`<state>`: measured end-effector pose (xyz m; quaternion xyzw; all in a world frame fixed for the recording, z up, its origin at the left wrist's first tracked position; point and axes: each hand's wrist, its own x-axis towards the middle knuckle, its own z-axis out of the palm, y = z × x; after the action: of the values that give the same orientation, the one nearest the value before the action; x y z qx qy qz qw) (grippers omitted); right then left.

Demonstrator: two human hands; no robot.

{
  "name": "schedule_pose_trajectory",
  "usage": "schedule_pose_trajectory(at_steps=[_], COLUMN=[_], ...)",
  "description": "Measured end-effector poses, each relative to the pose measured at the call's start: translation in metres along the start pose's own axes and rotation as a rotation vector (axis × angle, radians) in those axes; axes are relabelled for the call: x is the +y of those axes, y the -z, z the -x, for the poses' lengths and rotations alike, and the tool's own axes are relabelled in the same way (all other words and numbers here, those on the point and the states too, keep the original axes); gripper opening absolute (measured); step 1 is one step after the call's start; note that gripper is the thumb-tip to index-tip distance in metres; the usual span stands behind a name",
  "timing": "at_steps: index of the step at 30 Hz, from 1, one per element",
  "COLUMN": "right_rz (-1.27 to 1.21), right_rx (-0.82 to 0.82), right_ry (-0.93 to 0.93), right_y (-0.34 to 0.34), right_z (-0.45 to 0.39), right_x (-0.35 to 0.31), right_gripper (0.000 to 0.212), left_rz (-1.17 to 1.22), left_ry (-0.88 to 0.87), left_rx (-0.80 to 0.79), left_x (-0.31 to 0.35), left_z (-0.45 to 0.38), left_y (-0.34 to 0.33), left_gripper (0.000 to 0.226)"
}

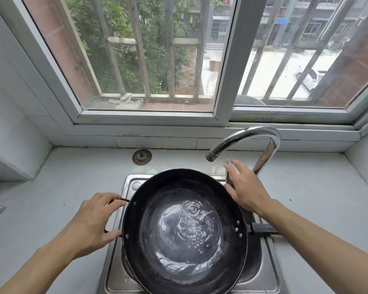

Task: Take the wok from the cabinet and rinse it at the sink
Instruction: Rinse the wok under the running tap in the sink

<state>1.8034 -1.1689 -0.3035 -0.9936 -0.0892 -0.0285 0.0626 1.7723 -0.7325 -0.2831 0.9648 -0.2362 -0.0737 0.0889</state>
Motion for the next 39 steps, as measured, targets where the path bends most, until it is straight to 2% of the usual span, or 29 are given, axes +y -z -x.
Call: schedule_pose_trajectory(at_steps=[8,15,18,21,24,28,36,39], right_rz=[-0.08,-0.008,0.025,0.027,0.035,0.059,0.027,-0.05], right_rx=[-0.039,-0.278,-0.338,-0.301,-0.237,-0.156,-0.077,-0.058], right_ry=[0.04,-0.066,-0.137,-0.191,-0.199,-0.141,-0.045,-0.023], right_y=[0.002,-0.015,-0.027,-0.038,-0.044,-0.049,-0.06,-0.061], right_z=[0.065,0.113,0.123,0.124,0.121,0.118,0.119,0.12], right_x=[0.023,0.032,0.029,0.026,0.024,0.022,0.027,0.029], right_gripper=[0.055,0.065,0.056,0.048,0.044,0.052,0.055,0.065], left_rz=[-0.117,-0.248,-0.271,-0.292,-0.327,-0.375,-0.367,-0.342], left_ry=[-0.07,-0.064,-0.082,-0.108,-0.111,-0.109,-0.087,-0.081], left_rx=[-0.08,-0.131,-0.116,-0.109,-0.205,-0.268,-0.291,-0.305], left_x=[-0.001,0.001,0.006,0.007,0.011,0.014,0.012,0.012], left_z=[0.002,-0.005,-0.01,-0.015,-0.021,-0.029,-0.033,-0.035], left_y=[0.001,-0.003,-0.001,-0.001,0.002,0.001,-0.008,-0.007], left_gripper=[0.099,0.113,0.115,0.114,0.101,0.083,0.077,0.078])
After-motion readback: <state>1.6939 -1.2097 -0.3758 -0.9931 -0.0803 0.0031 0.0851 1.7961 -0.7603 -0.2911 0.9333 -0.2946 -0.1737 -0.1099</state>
